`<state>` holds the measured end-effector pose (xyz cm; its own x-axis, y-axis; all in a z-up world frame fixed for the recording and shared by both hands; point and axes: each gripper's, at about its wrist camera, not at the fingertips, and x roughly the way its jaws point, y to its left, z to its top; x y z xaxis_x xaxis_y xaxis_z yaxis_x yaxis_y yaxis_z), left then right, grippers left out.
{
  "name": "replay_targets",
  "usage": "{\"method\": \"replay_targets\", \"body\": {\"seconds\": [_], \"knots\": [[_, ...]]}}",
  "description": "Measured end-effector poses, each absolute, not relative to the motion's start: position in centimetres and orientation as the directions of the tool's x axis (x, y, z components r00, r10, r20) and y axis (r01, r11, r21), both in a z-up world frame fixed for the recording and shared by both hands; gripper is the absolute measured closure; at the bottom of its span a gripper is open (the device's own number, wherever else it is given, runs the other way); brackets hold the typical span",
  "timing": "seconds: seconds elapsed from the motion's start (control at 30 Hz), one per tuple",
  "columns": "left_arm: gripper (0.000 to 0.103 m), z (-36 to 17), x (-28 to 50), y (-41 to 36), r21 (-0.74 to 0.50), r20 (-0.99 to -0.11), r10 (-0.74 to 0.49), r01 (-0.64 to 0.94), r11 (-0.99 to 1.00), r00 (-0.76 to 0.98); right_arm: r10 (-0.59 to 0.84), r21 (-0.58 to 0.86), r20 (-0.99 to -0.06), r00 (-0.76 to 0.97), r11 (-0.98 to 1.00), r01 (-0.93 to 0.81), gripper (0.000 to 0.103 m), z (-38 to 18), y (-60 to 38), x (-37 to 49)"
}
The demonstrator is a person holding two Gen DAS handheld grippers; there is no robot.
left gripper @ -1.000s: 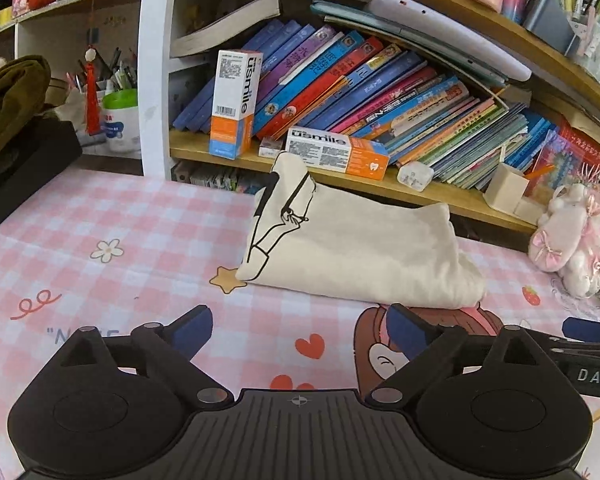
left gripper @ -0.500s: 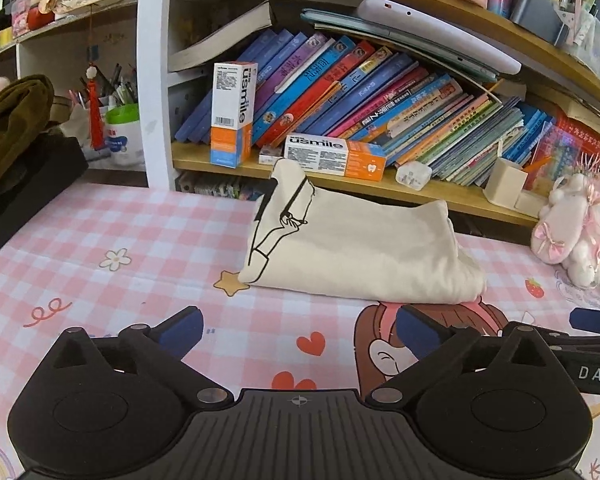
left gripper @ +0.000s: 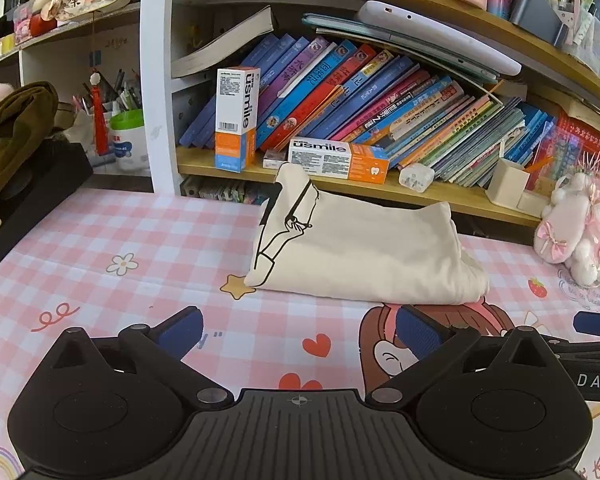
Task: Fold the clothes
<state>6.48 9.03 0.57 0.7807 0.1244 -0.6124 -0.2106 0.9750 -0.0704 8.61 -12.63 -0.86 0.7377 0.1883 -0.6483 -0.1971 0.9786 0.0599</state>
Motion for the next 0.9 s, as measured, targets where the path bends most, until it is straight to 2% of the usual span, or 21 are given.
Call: {"method": "replay_targets", "body": {"seconds": [0.9], "knots": [[0.0,-0.28,7.16,8.95,-0.068,-0.635,0.119,-0.209,0.976,0.763,0.175,0.059,-0.672,0.72,0.981,-0.184,0.002,-1.32,-12.7,9.34]]}}
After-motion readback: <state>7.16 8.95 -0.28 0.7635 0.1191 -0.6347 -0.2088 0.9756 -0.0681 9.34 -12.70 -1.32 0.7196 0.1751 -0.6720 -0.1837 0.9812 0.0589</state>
